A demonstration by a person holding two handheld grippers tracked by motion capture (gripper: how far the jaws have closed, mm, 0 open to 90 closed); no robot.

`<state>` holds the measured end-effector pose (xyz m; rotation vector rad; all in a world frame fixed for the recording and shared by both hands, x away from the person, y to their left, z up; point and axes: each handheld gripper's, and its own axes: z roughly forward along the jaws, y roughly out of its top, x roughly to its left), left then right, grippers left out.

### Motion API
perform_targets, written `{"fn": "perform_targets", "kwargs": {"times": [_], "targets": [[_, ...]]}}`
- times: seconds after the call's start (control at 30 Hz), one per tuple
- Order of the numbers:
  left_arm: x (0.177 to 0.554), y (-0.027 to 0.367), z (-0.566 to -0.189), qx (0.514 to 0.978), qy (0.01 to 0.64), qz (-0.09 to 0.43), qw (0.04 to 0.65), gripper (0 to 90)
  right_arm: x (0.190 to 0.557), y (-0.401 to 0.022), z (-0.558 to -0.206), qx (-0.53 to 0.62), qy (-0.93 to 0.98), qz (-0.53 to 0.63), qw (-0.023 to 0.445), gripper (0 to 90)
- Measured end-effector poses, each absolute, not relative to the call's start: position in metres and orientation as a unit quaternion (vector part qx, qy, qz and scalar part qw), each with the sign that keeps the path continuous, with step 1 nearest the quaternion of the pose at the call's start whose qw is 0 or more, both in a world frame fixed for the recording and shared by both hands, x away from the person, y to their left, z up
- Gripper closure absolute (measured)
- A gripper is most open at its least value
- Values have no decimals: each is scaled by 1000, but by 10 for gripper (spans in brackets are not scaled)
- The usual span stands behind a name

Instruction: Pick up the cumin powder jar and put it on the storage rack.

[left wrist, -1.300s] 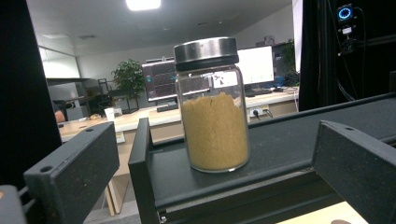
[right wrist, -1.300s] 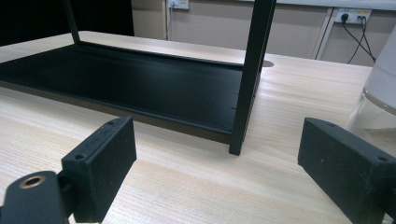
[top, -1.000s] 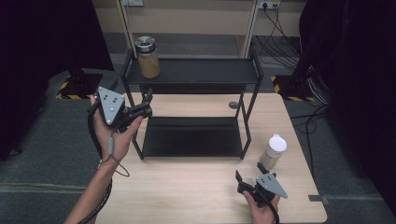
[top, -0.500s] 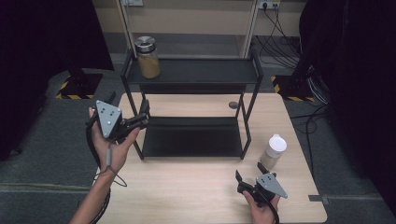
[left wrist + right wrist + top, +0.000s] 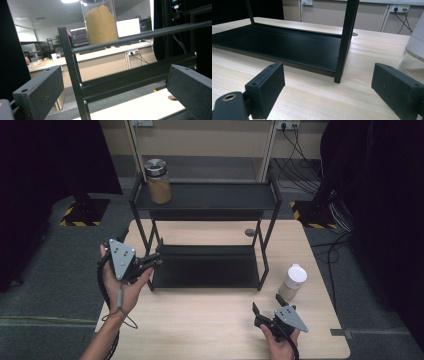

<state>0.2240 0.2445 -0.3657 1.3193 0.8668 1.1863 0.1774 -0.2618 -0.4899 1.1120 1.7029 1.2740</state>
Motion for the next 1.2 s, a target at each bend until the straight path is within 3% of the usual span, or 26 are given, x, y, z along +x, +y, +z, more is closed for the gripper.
{"fn": "perform_targets", "kwargs": {"times": [1.2], "targets": [[202,244,-435,588,364,462,555,0,177,-261,-490,431,661,495,362,115]]}}
